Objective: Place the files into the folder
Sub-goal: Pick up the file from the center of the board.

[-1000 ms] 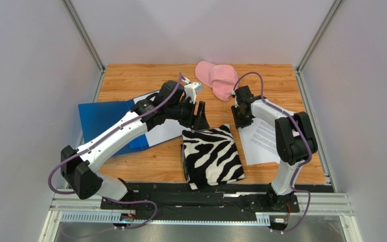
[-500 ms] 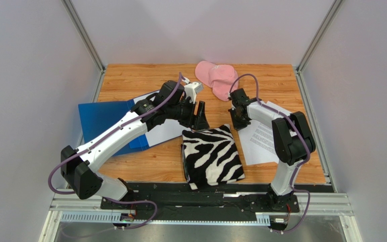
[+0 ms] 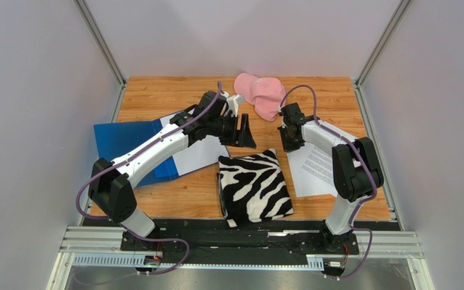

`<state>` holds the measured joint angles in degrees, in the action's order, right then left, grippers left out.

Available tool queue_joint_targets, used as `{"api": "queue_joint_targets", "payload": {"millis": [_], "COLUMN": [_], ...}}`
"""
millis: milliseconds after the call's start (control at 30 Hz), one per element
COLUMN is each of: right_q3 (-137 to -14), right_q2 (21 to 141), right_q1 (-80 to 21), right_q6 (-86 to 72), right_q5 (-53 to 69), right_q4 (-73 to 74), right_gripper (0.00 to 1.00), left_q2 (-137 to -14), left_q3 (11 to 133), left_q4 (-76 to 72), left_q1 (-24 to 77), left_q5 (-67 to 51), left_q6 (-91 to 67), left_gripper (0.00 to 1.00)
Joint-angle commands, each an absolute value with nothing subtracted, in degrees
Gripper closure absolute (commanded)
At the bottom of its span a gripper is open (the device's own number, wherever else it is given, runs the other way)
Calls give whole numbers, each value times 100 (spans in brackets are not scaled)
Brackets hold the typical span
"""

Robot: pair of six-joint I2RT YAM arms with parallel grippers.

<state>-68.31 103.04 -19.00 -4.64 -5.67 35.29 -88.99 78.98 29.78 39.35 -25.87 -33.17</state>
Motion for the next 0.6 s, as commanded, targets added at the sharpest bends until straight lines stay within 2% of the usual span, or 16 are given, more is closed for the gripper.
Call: {"api": "queue_joint_targets", "payload": {"millis": [0,67,100,167,200,267,300,400,567], "right_q3": [-6979,-6839,-6768,-6357,-6180,-5925,-5767,-5669,-6099], "right_q2": [9818,9590,9467,9021,8852,8562,8378,8366,9122], "right_q1": [-1495,-1109,-994,-573,-406,252,464,1237,2152], "right_q6": [-903,-1133,-1430,-1721,-1931,-2012,-2013,-2083,-2136], "right_q5": [-89,535,458,361,247,290,264,53,105], "right_q4": [3375,3296,3313,3252,3174,3085,3041,2831,2725], "right_gripper": [100,100,95,77,59,48,39,29,25], "left_q2": [-9079,-9132,-9141,-9141,-9141,-9097,-9071,-8921,-8929], "left_q3": [8332,8393,8394,8376,8376,8332,8297,8218,8340], "left_q4": [2689,2698,2690,2716,2785,2839,2882,3023,3436], "left_q1": [3946,3946,3938,3946,3955,3964,3973,3973,3973], "left_q5": [-3015,-3041,-3058,-3102,-3163,-3199,-3191,-3103,-3050], "left_q6": [-3525,-3481,-3437,-3375,-3288,-3200,-3095,-2805,-2286], "left_gripper": [30,30,30,30,30,30,30,30,29]}}
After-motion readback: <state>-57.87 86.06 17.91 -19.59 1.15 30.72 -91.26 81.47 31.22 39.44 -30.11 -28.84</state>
